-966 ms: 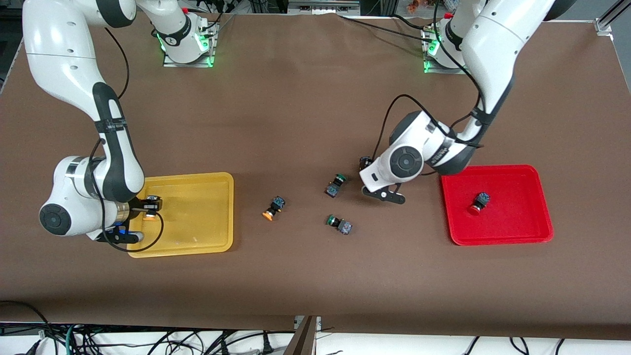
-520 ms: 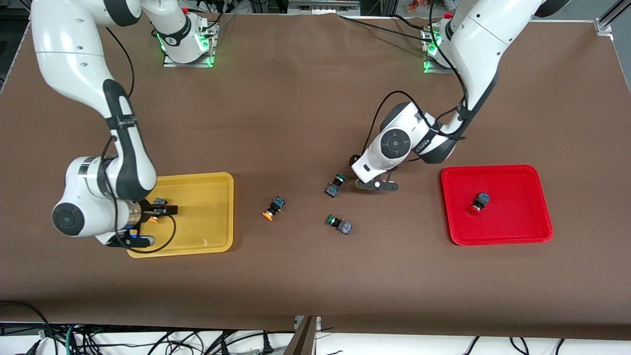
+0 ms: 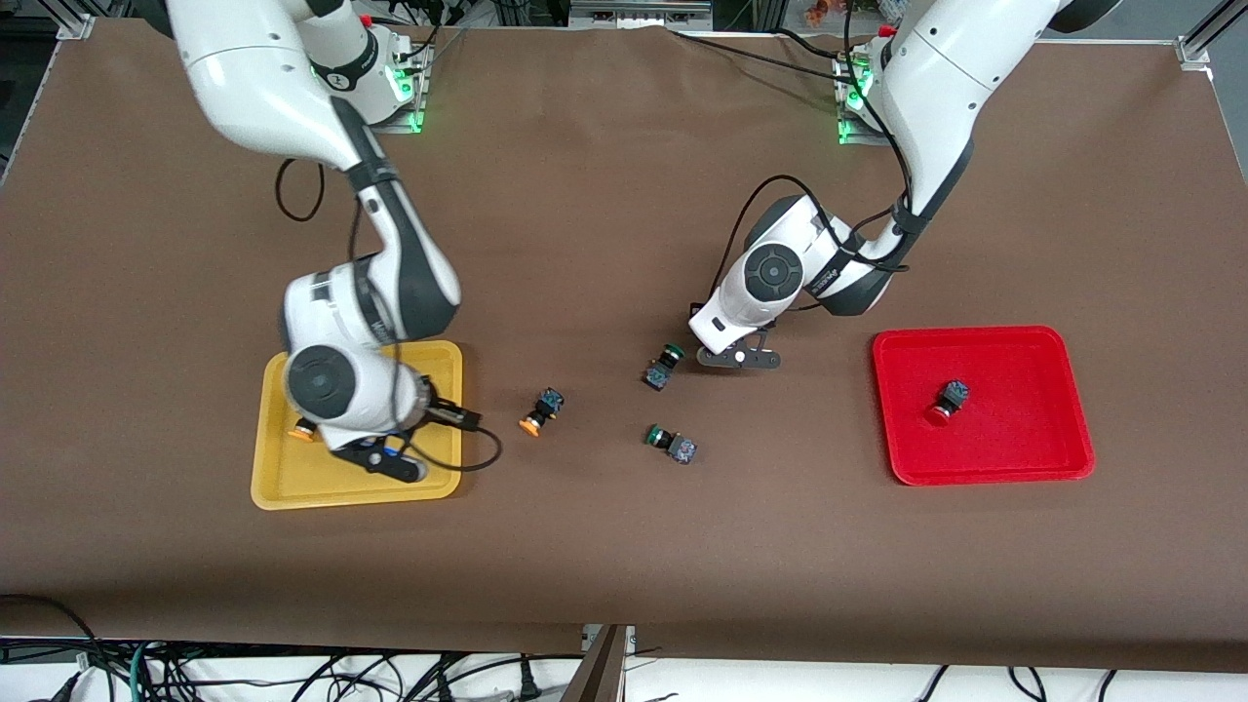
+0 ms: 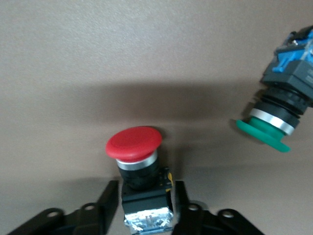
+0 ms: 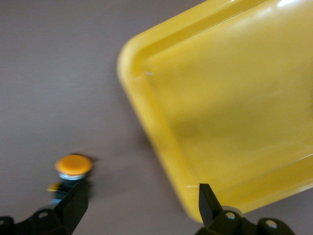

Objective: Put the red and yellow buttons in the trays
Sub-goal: 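Grasp the second red button with the left gripper while the right grasps yellow, then lower the red button into the red tray while the right lowers yellow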

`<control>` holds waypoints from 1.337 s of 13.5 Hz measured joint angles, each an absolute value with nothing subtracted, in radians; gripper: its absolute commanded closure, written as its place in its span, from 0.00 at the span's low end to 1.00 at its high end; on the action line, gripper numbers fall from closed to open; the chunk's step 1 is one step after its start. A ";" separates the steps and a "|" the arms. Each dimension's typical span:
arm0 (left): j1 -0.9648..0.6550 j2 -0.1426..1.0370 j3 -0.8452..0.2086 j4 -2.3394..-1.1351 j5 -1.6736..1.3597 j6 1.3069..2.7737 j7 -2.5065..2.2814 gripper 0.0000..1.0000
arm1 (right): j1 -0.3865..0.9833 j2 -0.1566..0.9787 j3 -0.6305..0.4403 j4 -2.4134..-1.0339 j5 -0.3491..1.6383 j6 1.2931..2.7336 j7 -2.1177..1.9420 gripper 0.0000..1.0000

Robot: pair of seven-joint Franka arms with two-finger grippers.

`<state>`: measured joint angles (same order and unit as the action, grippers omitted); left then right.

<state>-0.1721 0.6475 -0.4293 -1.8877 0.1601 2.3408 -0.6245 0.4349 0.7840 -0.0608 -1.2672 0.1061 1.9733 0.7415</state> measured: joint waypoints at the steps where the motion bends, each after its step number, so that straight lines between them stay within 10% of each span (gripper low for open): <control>1: -0.168 0.644 -0.429 -1.887 0.160 2.327 -0.624 1.00 | 0.469 0.800 -0.061 -1.268 0.106 2.017 0.822 0.00; 5: -0.127 0.557 -0.419 -1.871 0.176 2.093 -0.590 1.00 | 0.563 0.888 -0.062 -1.269 0.106 2.177 1.013 0.01; 6: -0.098 0.522 -0.418 -1.862 0.199 2.033 -0.537 1.00 | 0.575 0.907 -0.062 -1.269 0.106 2.201 1.031 0.13; 8: -0.001 0.470 -0.415 -1.829 0.221 1.938 -0.354 1.00 | 0.588 0.935 -0.063 -1.269 0.105 2.227 1.048 0.74; 10: 0.118 0.454 -0.407 -1.790 0.225 1.898 -0.113 1.00 | 0.588 0.942 -0.066 -1.269 0.105 2.230 1.047 0.98; 18: 0.467 0.577 -0.402 -1.769 0.520 2.242 0.552 0.93 | 0.450 0.850 -0.090 -1.239 0.105 1.975 0.623 1.00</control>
